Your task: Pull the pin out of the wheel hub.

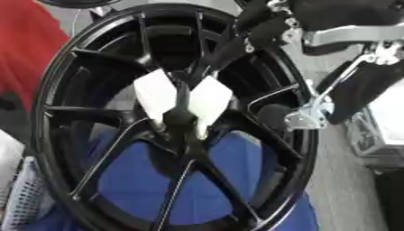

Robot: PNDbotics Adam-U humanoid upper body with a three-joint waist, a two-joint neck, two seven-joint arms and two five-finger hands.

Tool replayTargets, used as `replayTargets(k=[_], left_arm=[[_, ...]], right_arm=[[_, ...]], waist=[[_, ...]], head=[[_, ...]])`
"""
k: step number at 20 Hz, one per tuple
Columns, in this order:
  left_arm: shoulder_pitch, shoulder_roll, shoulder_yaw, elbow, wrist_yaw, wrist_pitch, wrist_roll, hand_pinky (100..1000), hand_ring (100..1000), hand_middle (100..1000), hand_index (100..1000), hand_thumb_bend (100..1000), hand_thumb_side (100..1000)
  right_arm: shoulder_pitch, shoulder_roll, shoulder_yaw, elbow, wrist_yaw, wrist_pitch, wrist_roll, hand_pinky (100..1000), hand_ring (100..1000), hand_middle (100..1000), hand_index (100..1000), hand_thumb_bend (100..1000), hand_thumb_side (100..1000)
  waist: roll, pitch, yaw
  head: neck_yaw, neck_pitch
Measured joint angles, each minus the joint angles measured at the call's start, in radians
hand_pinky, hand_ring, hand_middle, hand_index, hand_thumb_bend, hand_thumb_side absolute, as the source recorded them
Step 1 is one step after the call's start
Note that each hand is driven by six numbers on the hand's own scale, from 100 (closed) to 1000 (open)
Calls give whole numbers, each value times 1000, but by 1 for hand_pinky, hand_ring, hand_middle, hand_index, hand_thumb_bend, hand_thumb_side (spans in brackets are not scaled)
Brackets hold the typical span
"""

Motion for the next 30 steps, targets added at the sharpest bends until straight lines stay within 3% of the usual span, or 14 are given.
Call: replayTargets(k=[8,18,25,30], left_arm=[[-4,0,-3,0,4,1,-1,758,699,602,729,407,569],[-12,-9,-6,0,13,6,-7,759,701,604,729,408,569],[-19,-9,-5,0,21,5,-5,759,702,604,729,408,568],[-19,-9,-5,0,23,5,-5,759,702,604,729,408,568]], right_arm=[[-11,14,-1,0,-76,38,66,882,861,823,913,275,441],[-74,65,42,0,-79,100,85,884,861,819,914,257,447],[-106,89,64,0,-99,142,126,885,861,819,913,258,438],[-126,100,77,0,-102,161,144,885,862,815,907,268,419]], waist=[[-5,0,1],[-12,0,10],[-12,0,12],[-10,-1,8]], head=[[2,19],[3,47],[-19,81],[-34,89]])
